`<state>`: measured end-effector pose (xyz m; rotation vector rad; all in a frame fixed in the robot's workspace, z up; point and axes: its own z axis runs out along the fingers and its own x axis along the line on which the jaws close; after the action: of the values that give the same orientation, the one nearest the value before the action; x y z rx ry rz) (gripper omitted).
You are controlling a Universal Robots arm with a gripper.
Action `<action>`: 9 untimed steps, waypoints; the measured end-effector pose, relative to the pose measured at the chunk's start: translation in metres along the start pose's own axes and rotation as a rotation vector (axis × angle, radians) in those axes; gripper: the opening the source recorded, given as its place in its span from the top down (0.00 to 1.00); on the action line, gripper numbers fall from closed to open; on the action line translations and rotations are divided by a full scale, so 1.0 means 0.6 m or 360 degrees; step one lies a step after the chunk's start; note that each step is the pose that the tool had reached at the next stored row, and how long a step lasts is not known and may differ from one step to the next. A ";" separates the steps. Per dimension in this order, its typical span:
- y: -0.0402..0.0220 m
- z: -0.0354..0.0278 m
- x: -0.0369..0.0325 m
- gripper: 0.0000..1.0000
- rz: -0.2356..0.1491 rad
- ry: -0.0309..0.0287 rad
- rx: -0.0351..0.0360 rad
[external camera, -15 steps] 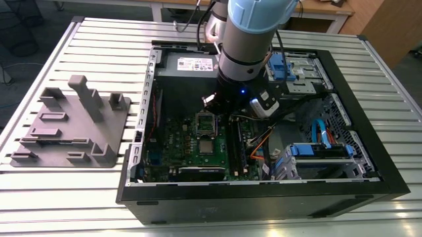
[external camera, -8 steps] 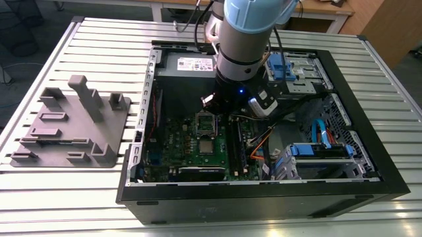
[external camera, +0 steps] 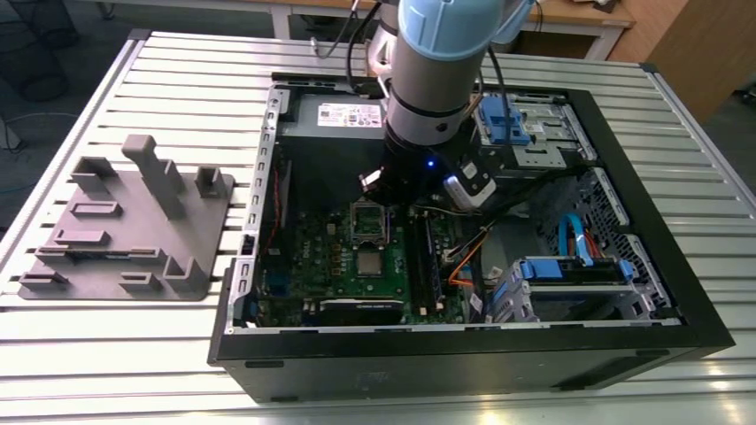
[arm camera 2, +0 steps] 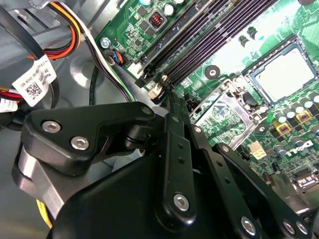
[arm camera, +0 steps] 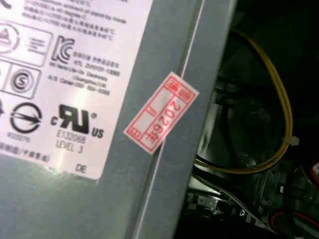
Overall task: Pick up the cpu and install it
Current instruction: 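Close the cpu cover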
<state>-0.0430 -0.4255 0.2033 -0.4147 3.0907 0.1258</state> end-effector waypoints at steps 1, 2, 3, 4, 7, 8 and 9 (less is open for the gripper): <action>0.000 0.000 0.002 0.89 -0.0001 -0.00007 0.0000; 0.001 0.000 0.004 0.89 -0.0002 -0.00013 0.0000; 0.002 0.000 0.007 0.89 -0.0002 -0.00018 0.0001; 0.003 0.000 0.010 0.89 -0.0003 -0.00019 0.0001; 0.003 -0.001 0.012 0.89 -0.0004 -0.00009 0.0006; 0.003 -0.002 0.012 0.89 -0.0004 -0.00007 0.0006; 0.004 -0.004 0.012 0.89 -0.0004 -0.00006 0.0006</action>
<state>-0.0507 -0.4256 0.2054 -0.4187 3.0894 0.1196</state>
